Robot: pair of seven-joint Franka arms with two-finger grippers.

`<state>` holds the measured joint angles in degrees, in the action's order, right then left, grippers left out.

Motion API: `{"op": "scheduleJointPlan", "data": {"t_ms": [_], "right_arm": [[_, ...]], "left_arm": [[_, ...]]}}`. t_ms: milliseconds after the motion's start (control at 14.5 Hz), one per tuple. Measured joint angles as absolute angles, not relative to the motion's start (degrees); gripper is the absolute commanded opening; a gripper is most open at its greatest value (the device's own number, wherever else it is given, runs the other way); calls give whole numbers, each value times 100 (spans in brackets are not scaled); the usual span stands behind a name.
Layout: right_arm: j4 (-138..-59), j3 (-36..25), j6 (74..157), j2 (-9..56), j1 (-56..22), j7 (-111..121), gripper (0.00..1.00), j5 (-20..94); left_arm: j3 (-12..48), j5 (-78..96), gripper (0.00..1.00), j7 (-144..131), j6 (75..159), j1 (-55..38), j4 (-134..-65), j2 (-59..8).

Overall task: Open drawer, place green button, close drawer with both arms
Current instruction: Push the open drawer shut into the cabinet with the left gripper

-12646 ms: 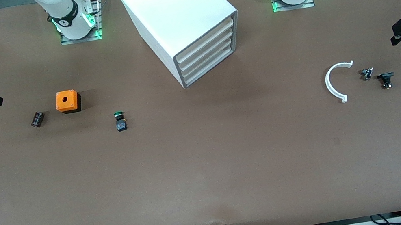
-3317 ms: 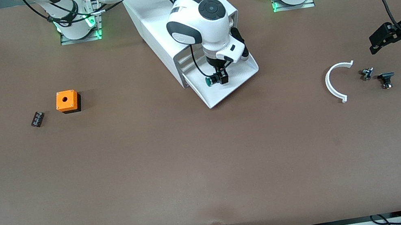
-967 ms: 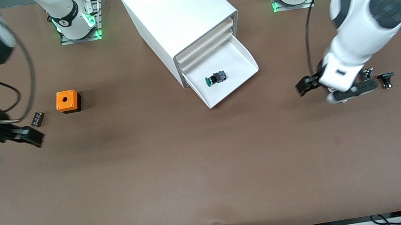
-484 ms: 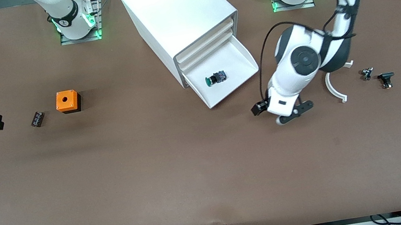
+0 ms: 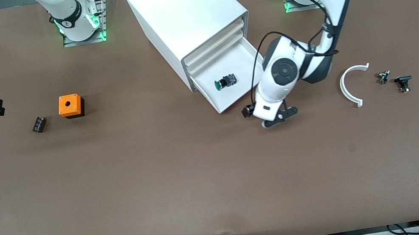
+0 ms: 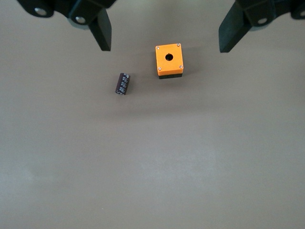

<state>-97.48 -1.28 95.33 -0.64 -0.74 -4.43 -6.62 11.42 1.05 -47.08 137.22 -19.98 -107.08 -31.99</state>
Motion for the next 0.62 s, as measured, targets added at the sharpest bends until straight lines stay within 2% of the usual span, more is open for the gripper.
{"op": "scheduleJointPlan", "data": {"t_ms": [346, 622], "right_arm": [[-10170, -156, 9697, -345, -74, -439, 100, -662], [-10278, -325, 9765, -403, -71, -416, 100, -661]], "left_arm": [[1333, 105, 100, -4708, 13769, -2052, -11296, -2946], [1671, 105, 100, -4708, 13779, -2101, -11461, -2833]]}}
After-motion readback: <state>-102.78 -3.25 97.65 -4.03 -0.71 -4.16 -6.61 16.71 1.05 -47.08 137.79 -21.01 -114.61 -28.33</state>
